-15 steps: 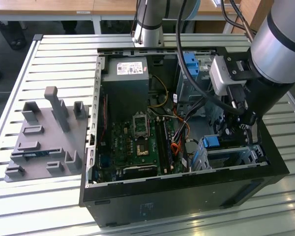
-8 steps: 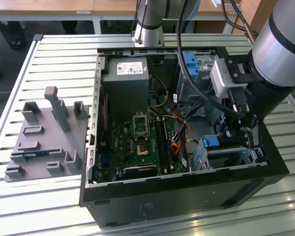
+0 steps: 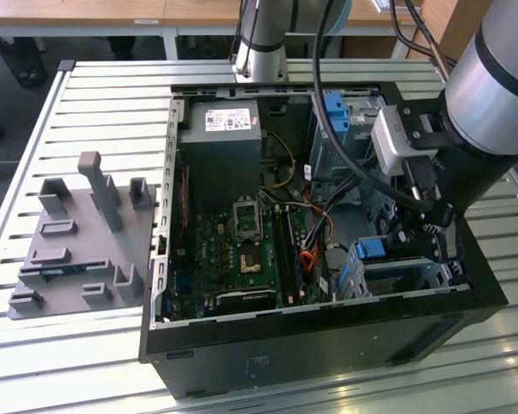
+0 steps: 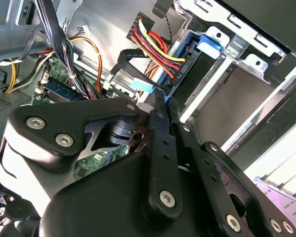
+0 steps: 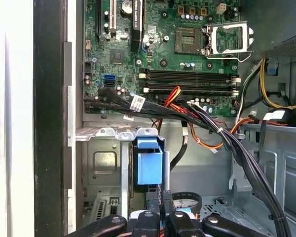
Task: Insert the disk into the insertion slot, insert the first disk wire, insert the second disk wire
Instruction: 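Insert the second disk wire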
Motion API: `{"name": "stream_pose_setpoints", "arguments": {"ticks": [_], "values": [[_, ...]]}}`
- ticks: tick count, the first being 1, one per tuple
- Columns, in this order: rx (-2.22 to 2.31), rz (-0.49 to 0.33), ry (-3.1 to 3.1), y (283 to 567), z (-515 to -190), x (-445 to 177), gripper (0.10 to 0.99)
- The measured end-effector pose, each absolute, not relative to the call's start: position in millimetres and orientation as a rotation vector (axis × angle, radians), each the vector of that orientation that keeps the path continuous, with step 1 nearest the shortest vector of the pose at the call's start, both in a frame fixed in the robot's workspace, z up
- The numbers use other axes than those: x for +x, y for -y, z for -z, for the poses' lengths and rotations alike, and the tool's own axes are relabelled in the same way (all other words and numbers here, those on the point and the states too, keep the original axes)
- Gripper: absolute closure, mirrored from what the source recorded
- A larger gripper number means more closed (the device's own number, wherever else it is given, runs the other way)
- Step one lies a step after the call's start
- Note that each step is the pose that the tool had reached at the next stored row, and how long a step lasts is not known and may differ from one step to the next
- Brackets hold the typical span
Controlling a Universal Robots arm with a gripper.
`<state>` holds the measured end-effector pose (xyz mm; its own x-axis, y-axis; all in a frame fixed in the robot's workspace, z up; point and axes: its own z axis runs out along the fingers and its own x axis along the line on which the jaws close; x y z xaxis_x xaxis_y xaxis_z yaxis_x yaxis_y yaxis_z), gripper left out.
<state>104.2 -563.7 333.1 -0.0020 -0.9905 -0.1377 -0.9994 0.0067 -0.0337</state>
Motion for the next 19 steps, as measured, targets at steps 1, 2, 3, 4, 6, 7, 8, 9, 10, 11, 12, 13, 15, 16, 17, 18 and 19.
{"name": "stream_pose_setpoints", "arguments": {"ticks": [1, 2, 3, 4, 6, 7, 8, 9, 10, 11, 12, 13, 15, 16, 17, 18, 19], "values": [[-2.131, -0.111, -2.137, 563.7, -333.0, 104.3, 0.937], [-2.132, -0.112, -2.136, 563.7, -332.9, 104.5, 0.937], [-2.132, -0.112, -2.136, 563.7, -332.8, 104.8, 0.937], [-2.132, -0.112, -2.136, 563.7, -332.8, 105.2, 0.937], [-2.132, -0.112, -2.136, 563.7, -332.6, 106.0, 0.937], [-2.132, -0.112, -2.136, 563.7, -332.5, 106.1, 0.937], [-2.132, -0.111, -2.136, 563.7, -332.4, 106.3, 0.937], [-2.132, -0.111, -2.136, 563.7, -332.2, 106.5, 0.937], [-2.132, -0.112, -2.136, 563.7, -331.9, 106.7, 0.937], [-2.132, -0.111, -2.136, 563.7, -331.8, 106.6, 0.937], [-2.132, -0.111, -2.136, 563.7, -331.6, 106.7, 0.937], [-2.132, -0.111, -2.136, 563.7, -331.4, 106.7, 0.937], [-2.132, -0.112, -2.136, 563.7, -331.0, 106.7, 0.937], [-2.132, -0.112, -2.136, 563.7, -330.7, 106.8, 0.937], [-2.132, -0.112, -2.136, 563.7, -330.5, 106.8, 0.937], [-2.132, -0.111, -2.136, 563.7, -330.3, 106.8, 0.937], [-2.132, -0.112, -2.136, 563.7, -329.9, 106.8, 0.937]]}}
